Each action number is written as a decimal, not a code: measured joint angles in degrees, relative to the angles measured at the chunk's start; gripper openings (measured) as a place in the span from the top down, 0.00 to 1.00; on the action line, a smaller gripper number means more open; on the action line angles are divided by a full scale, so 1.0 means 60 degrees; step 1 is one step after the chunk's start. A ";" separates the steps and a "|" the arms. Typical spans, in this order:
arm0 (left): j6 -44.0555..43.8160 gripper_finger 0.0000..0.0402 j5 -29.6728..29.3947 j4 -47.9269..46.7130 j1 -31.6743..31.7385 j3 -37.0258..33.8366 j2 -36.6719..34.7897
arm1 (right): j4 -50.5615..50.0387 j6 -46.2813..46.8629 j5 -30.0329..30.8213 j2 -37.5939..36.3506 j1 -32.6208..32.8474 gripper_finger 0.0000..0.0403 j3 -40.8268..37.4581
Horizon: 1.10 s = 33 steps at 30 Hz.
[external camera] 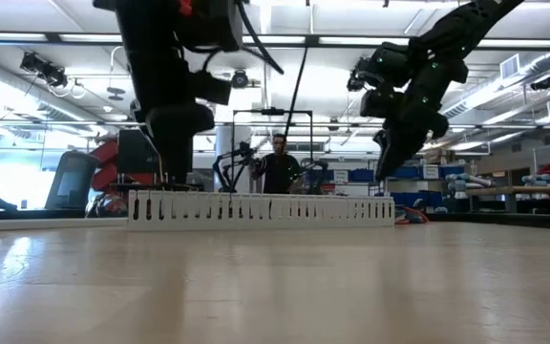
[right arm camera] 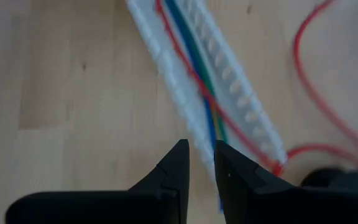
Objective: Ziptie cables
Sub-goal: Close the white cable duct
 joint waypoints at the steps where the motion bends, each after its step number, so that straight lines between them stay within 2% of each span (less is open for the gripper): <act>1: -0.0228 0.70 -0.0254 -0.0032 -0.0159 0.0000 -0.0045 | -0.0224 0.0104 0.0044 0.0000 0.0000 0.85 0.0000; 7: -0.1507 0.70 -0.1680 0.0015 -0.1111 -0.0054 -0.0060 | -0.1012 0.0871 0.0732 0.0000 0.0249 0.89 -0.0004; 11: -0.2267 0.70 -0.1854 0.0075 -0.1547 -0.0364 -0.0062 | -0.1055 0.1579 0.0883 -0.0154 0.0750 0.93 -0.0318; 15: -0.3002 0.70 -0.2022 0.0192 -0.1894 -0.0862 -0.0062 | -0.1000 0.2480 0.1762 -0.0575 0.1501 0.99 -0.0871; 20: -0.3531 0.70 -0.2134 0.0775 -0.1938 -0.1801 -0.0209 | -0.0997 0.4115 0.2006 -0.1350 0.2733 0.98 -0.1468; 25: -0.3441 0.70 -0.2114 0.2283 -0.1876 -0.2748 -0.1013 | -0.0774 0.5716 0.2279 -0.2089 0.4279 1.00 -0.2020; 33: -0.3230 0.70 -0.2098 0.2766 -0.1475 -0.4202 -0.3300 | -0.0151 0.7527 0.3625 -0.2374 0.6260 0.99 -0.2937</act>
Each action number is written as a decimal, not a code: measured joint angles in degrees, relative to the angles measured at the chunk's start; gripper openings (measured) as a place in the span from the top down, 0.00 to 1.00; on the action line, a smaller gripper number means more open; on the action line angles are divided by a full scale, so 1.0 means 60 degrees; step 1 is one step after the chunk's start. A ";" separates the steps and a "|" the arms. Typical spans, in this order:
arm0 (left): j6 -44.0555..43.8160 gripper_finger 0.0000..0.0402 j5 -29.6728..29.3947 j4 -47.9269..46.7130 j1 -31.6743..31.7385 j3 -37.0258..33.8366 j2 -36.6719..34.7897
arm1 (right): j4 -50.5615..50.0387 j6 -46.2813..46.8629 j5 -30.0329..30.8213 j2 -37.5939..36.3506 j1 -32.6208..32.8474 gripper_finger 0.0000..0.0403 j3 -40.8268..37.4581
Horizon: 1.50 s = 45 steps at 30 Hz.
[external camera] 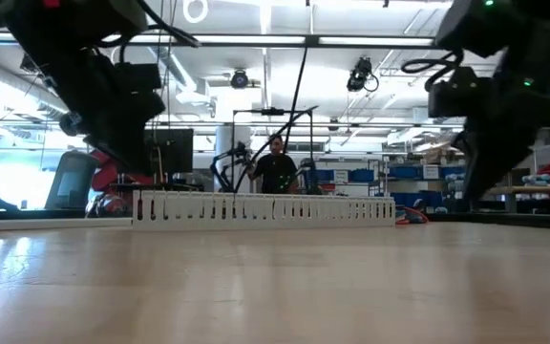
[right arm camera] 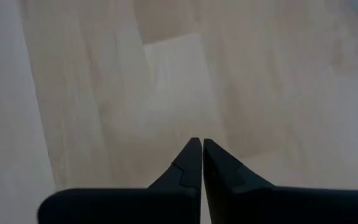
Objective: Ziptie cables
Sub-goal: Close the white cable duct
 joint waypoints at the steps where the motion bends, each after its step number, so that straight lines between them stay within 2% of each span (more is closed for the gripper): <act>1: 0.0041 0.70 -0.0003 0.0177 0.0084 -0.0206 -0.0336 | 0.0162 0.0133 0.0074 0.0002 0.0138 0.99 -0.0130; 7: 0.0917 0.70 0.0217 0.1791 0.0748 -0.1655 -0.2412 | 0.1026 0.0668 0.0166 0.0002 0.0562 0.99 -0.0791; 10: 0.1283 0.70 0.1015 0.2691 0.1360 -0.2484 -0.3231 | 0.1609 0.0663 0.0176 0.0006 0.0614 0.99 -0.1079; 15: 0.1276 0.70 0.2169 0.2738 0.2558 -0.3477 -0.3821 | 0.2257 0.0423 0.0184 0.0021 0.0596 0.99 -0.1216; 25: 0.2325 0.70 0.3645 0.2970 0.4129 -0.3559 -0.3585 | 0.3049 -0.0178 0.0643 0.0024 0.0592 0.99 -0.1219; 28: 0.2681 0.70 0.3799 0.2933 0.4493 -0.3561 -0.3353 | 0.3094 -0.0266 0.0828 0.0024 0.0592 0.99 -0.1219; 31: 0.2991 0.70 0.3910 0.2943 0.4830 -0.3557 -0.2985 | 0.3114 -0.0382 0.0886 0.0024 0.0581 1.00 -0.1219; 35: 0.3474 0.70 0.4569 0.3226 0.5156 -0.3557 -0.2343 | 0.3178 -0.0429 0.0886 0.0024 0.0581 1.00 -0.1219; 39: 0.3576 0.70 0.4630 0.3659 0.5285 -0.3492 -0.1630 | 0.3203 -0.0448 0.0890 0.0024 0.0574 0.99 -0.1219; 42: 0.3631 0.74 0.4504 0.4016 0.5314 -0.3466 -0.1253 | 0.3223 -0.0451 0.0890 0.0024 0.0540 0.99 -0.1219; 45: 0.3933 0.85 0.4541 0.4222 0.5314 -0.3422 -0.1200 | 0.3240 -0.0541 0.0894 0.0024 0.0443 1.00 -0.1219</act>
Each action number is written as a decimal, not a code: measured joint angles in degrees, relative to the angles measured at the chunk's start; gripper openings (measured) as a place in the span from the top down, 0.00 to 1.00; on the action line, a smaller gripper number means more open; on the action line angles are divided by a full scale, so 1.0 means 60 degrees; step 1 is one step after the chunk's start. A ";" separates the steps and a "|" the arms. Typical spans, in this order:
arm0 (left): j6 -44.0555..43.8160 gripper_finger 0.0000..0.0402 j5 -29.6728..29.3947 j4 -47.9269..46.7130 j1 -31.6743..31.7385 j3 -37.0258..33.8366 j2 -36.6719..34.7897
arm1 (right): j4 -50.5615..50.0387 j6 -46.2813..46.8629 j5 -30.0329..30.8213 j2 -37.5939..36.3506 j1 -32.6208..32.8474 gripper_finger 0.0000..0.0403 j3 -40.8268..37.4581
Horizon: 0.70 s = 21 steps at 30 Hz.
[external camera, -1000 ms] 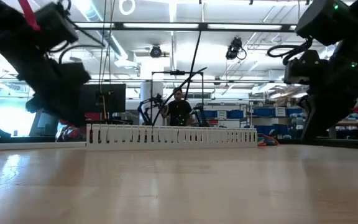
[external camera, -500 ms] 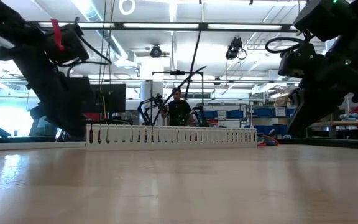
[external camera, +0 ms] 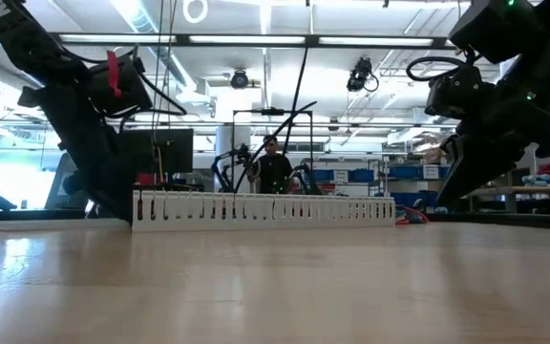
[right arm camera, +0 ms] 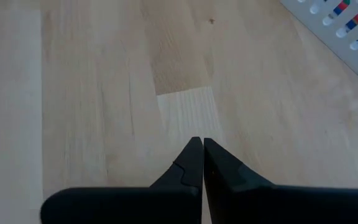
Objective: Ziptie cables
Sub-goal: Close the white cable duct
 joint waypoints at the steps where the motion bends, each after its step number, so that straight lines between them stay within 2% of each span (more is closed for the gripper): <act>1: 0.0125 0.90 0.0009 0.0029 -0.0002 0.0063 0.0011 | 0.0004 -0.0080 0.0004 0.0000 -0.0034 1.00 0.0000; 2: 0.0237 0.95 0.0027 0.0024 -0.0004 0.0138 0.0013 | 0.0017 -0.0123 0.0000 0.0000 -0.0073 1.00 0.0000; 4: 0.0386 0.97 -0.0013 0.0020 0.0000 0.0323 0.0048 | 0.0024 -0.0143 -0.0004 0.0000 -0.0158 1.00 0.0000; 21: 0.1153 1.00 -0.0321 -0.0565 -0.0236 0.2337 0.0049 | 0.0145 -0.0661 0.0000 0.0004 -0.0500 0.99 0.0000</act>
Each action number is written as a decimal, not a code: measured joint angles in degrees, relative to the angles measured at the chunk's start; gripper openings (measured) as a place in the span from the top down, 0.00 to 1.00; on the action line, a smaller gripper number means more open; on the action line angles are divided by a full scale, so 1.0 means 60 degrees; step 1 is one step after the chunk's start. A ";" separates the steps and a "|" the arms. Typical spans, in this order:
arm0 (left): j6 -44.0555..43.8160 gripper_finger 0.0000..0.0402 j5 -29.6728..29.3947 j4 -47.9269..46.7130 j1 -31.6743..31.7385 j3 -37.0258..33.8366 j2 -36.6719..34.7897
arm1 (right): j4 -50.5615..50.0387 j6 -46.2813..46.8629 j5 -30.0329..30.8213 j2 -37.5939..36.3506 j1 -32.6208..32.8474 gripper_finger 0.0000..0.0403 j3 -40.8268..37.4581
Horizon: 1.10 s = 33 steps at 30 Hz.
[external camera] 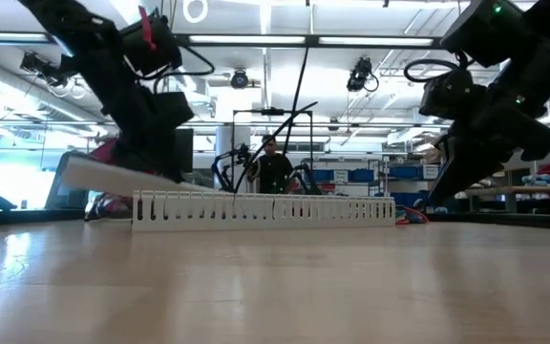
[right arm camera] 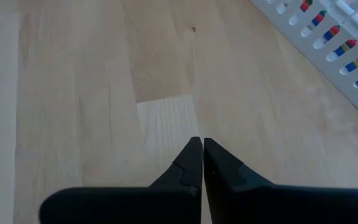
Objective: Ziptie cables
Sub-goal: Close the white cable duct
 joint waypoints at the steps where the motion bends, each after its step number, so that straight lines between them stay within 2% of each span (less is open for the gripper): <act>1: 0.0046 1.00 -0.0005 -0.0114 -0.0087 0.0117 0.0004 | 0.0020 -0.0049 0.0000 0.0000 0.0000 0.99 0.0000; 5: 0.0155 1.00 -0.0007 -0.0166 -0.0528 0.0590 0.0007 | 0.0023 -0.0250 0.0049 0.0000 -0.0037 0.99 0.0000; 9: 0.0137 1.00 -0.0092 -0.0177 -0.1143 0.0974 0.0007 | 0.0018 -0.0316 0.0594 0.0000 -0.0186 1.00 0.0000; 13: 0.0074 1.00 -0.0604 -0.0166 -0.1914 0.1327 0.0007 | 0.0015 -0.0654 0.0975 0.0000 -0.0438 1.00 0.0000; 18: -0.0291 1.00 -0.1167 -0.0137 -0.2969 0.1640 0.0023 | 0.0014 -0.0933 0.0991 0.0000 -0.0853 0.99 0.0000; 23: -0.0381 1.00 -0.2132 -0.0195 -0.3766 0.1738 0.0076 | 0.0083 -0.1147 0.0968 0.0000 -0.1188 1.00 0.0000; 27: -0.0560 1.00 -0.2706 -0.0853 -0.3812 0.1747 0.0076 | 0.0080 -0.1150 0.0770 0.0000 -0.1301 1.00 0.0000; 33: -0.0954 1.00 -0.2704 -0.1590 -0.3195 0.1733 0.0201 | 0.0076 -0.0773 0.0192 0.0000 -0.1286 0.99 0.0000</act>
